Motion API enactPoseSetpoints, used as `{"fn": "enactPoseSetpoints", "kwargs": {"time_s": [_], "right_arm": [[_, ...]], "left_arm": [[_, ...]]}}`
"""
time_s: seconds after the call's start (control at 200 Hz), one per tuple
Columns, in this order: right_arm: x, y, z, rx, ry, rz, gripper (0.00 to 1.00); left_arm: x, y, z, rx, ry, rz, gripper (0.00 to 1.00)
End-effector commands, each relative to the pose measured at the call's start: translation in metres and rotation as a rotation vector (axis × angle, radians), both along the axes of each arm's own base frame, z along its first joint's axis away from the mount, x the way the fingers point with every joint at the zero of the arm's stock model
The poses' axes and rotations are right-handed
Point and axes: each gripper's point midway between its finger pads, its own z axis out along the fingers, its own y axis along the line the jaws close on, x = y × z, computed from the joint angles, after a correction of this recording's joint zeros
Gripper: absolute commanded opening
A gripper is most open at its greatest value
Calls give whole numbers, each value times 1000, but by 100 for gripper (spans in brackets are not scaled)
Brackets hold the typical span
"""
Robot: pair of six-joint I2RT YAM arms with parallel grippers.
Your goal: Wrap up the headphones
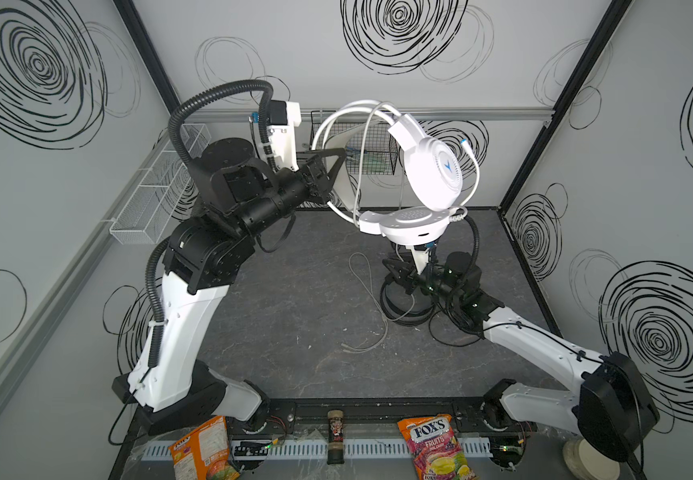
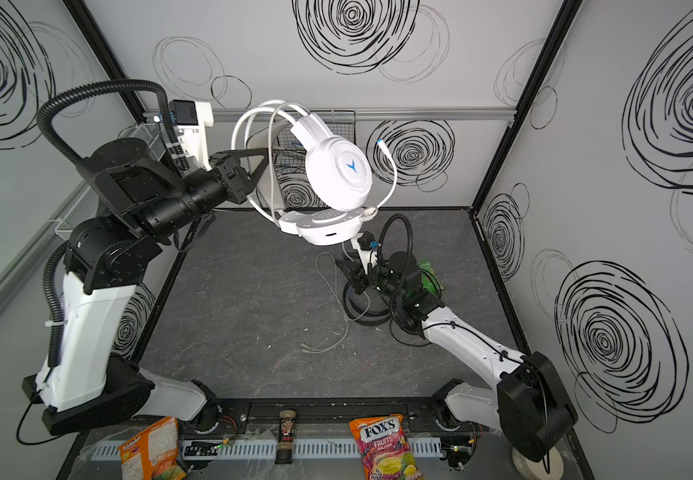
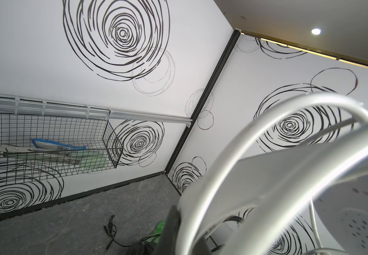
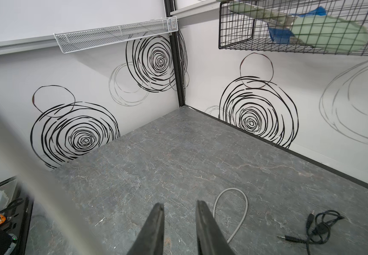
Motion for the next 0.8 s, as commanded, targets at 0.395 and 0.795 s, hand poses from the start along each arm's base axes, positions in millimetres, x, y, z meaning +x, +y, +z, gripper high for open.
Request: {"fn": "enactPoseSetpoints", "kwargs": {"time_s": [0.395, 0.795], "right_arm": [[-7, 8, -3, 0, 5, 25, 15], [-30, 12, -22, -95, 57, 110, 0]], "left_arm": [[-23, 49, 64, -188, -162, 42, 0], [10, 123, 36, -340, -53, 386, 0]]}}
